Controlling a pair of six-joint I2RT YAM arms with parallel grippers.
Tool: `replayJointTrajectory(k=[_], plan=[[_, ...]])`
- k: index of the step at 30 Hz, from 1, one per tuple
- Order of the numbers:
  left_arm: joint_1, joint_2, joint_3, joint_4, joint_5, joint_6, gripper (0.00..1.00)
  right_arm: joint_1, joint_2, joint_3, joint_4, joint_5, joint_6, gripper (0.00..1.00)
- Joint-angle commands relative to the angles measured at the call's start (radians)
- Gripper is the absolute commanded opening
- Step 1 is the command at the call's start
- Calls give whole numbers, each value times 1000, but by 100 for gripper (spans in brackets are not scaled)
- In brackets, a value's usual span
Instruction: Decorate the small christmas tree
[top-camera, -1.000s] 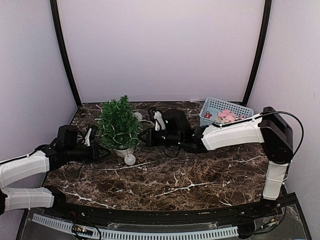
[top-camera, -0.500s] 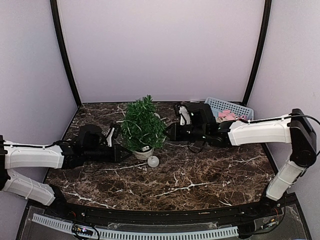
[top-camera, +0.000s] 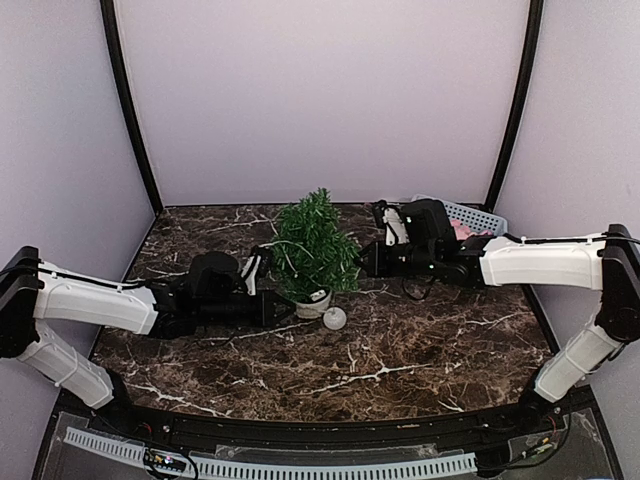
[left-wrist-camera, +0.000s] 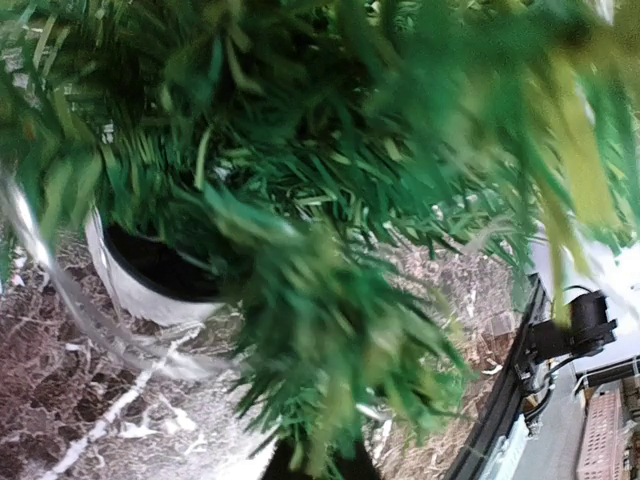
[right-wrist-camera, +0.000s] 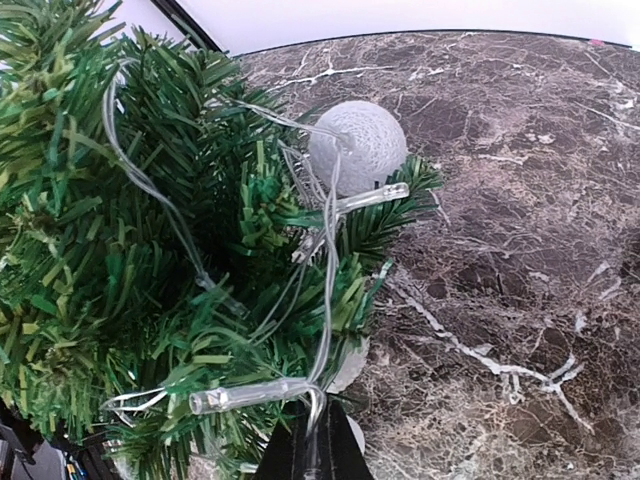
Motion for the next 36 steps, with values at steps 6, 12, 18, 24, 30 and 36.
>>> replayJointTrajectory(k=[6,12,18,24,30,36], plan=[[-6,-78,-3,-15,-78,-15,40,-21,-34,-6,0,-11,-21,38],[-5,-178,-58,-94,-159,-40,65,-24,-67,-10,-26,-19,-29,68],[-5,-313,-80,-256,-197,-48,75,-26,-170,-35,-124,-4,-39,85],[87,-442,39,-540,-174,30,88,-61,-326,-44,-324,151,-64,90],[298,-362,272,-638,61,193,91,-191,-332,6,-453,284,-91,91],[436,-149,501,-635,194,438,90,-397,-104,167,-501,316,-129,83]])
